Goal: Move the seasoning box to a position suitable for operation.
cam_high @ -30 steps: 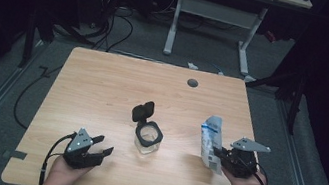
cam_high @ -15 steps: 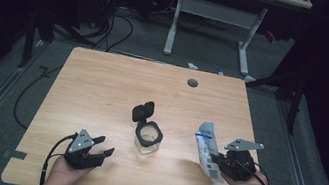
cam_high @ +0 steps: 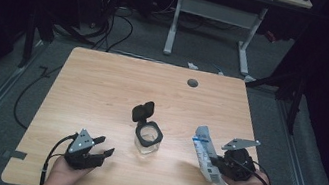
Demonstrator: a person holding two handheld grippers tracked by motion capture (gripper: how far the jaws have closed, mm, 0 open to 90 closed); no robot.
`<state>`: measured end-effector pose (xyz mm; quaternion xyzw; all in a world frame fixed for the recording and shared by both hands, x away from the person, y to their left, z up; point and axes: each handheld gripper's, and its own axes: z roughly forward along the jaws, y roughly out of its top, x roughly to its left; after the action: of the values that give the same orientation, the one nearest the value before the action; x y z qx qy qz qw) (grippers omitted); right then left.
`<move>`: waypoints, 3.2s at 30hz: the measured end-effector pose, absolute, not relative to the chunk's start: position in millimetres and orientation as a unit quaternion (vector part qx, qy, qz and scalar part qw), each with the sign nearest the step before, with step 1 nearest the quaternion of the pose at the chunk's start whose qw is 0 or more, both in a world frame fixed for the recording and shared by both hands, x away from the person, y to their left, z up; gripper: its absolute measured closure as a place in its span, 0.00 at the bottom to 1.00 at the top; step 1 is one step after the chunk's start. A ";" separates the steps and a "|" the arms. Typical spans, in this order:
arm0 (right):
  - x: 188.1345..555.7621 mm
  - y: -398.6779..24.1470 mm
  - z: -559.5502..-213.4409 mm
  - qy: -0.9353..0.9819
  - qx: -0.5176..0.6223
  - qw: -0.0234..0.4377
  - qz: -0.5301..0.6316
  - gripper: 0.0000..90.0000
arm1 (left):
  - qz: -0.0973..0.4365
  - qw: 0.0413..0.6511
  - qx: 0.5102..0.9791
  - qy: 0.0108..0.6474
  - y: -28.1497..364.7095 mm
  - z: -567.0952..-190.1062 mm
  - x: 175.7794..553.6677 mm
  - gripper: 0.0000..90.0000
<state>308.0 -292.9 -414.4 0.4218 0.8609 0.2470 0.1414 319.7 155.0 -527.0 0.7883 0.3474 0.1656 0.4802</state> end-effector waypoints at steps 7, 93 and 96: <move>311.0 -288.3 -411.4 0.870 0.418 0.128 0.229 0.94 | 0.165 0.479 0.790 0.347 154.3 -527.1 319.4 0.48; 322.1 -225.5 -370.6 0.910 0.378 0.075 0.155 0.97 | 0.087 0.550 0.813 0.170 -69.5 -517.3 286.0 0.20; 323.4 -223.7 -370.2 0.911 0.374 0.077 0.154 0.97 | 0.086 0.543 0.817 0.171 -72.9 -517.9 286.0 0.20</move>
<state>323.4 -223.7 -370.2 0.3744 0.9112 0.1540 0.0765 286.0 -72.9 -517.9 0.8175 0.1705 0.0864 0.5433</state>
